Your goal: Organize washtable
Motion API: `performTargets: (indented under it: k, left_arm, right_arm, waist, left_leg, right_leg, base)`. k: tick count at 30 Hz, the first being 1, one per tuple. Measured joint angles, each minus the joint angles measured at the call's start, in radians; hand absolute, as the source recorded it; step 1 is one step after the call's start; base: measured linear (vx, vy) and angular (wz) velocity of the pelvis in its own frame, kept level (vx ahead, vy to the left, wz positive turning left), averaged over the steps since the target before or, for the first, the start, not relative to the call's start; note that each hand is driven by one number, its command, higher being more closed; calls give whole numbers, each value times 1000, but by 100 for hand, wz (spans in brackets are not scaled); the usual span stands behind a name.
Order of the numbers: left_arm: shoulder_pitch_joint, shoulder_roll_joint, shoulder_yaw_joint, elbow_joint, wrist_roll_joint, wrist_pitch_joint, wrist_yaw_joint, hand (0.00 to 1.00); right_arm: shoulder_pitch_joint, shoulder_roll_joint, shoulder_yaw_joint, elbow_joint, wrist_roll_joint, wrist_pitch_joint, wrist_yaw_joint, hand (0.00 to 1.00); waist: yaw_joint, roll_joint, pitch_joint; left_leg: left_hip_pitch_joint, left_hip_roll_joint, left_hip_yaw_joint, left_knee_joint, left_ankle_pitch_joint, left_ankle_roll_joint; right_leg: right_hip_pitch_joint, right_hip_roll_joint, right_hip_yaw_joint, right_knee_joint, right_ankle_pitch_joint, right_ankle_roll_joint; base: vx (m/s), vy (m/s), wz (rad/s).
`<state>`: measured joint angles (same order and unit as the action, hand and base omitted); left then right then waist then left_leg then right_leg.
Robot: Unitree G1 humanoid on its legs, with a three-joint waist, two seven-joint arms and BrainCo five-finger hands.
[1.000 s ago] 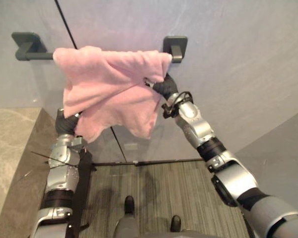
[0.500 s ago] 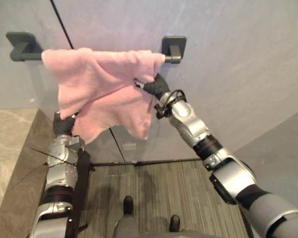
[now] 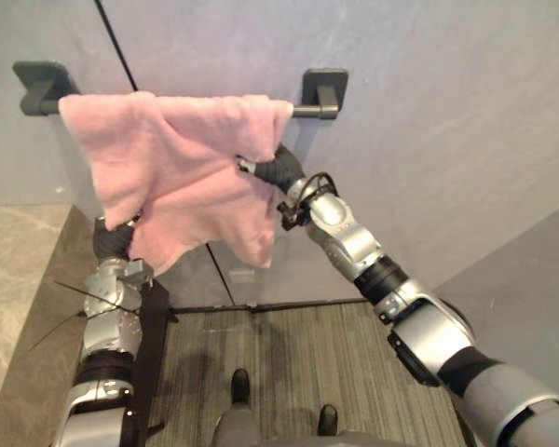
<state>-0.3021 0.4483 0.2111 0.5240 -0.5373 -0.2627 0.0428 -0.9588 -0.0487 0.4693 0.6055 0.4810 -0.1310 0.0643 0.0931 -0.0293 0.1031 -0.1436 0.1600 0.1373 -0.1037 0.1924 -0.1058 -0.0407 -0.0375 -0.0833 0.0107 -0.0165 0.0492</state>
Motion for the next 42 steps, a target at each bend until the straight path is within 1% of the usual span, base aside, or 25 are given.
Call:
performTargets:
  k: [8, 13, 14, 23, 24, 26, 30, 32, 42]
  left_arm:
    - [0, 2, 0, 0, 1, 0, 0, 100]
    - [0, 2, 0, -3, 10, 0, 0, 100]
    - [0, 2, 0, -4, 11, 0, 0, 100]
    - [0, 3, 1, -5, 9, 0, 1, 100]
    - [1, 3, 4, -5, 9, 0, 3, 0]
    - [4, 3, 22, -4, 8, 2, 6, 0]
    - [32, 16, 74, -1, -1, 4, 40, 0]
    - [51, 33, 75, 0, -1, 6, 50, 0]
    - [90, 33, 78, 1, -2, 18, 53, 0]
  right_arm:
    - [9, -3, 0, 2, 21, -3, 0, 100]
    - [14, -7, 0, 13, 22, -17, 0, 100]
    - [14, -7, -1, 17, 24, -19, 1, 0]
    - [16, -8, -26, 50, 94, -14, 3, 0]
    - [18, -9, -26, 51, 106, -14, 4, 0]
    - [23, -13, -26, 51, 116, -14, 4, 0]
    - [61, -57, -27, 47, 146, -14, 10, 0]
    - [71, -72, -27, 45, 146, -14, 15, 0]
    - [92, -118, -27, -35, 147, -13, 27, 0]
  waist:
    - [0, 0, 0]
    - [0, 1, 0]
    - [0, 1, -1]
    - [3, 1, -1]
    - [3, 1, -1]
    - [1, 1, -1]
    - [1, 1, -1]
    - [0, 1, -1]
    - [2, 3, -1]
  left_leg:
    - [2, 0, 1, 0, 0, 0]
    - [2, -2, 0, 0, 0, 0]
    - [2, -2, 0, 0, 0, 0]
    - [2, -3, 0, 0, 0, 0]
    - [2, -3, 0, 0, 0, 0]
    - [2, -3, 0, 0, 0, 0]
    - [2, -2, 1, 0, 0, 0]
    - [2, -1, 1, 0, 0, 0]
    - [2, -1, 2, 0, 0, 0]
  right_leg:
    - [0, 0, 1, 3, 0, 0]
    - [0, 0, 0, 5, -1, 0]
    - [0, -1, 0, 5, -1, 0]
    - [0, 0, -2, 6, -1, 0]
    - [0, 0, -2, 6, -1, 0]
    - [0, 0, -1, 6, -1, 0]
    - [-2, 0, 1, 6, -1, 0]
    - [-2, 0, 1, 6, -1, -1]
    - [-3, 0, 2, 5, -1, -1]
  base:
    - [0, 0, 0]
    - [0, 0, 0]
    - [0, 0, 0]
    - [0, 0, 0]
    - [0, 0, 0]
    - [0, 0, 0]
    - [0, 0, 0]
    - [0, 0, 0]
    - [0, 0, 0]
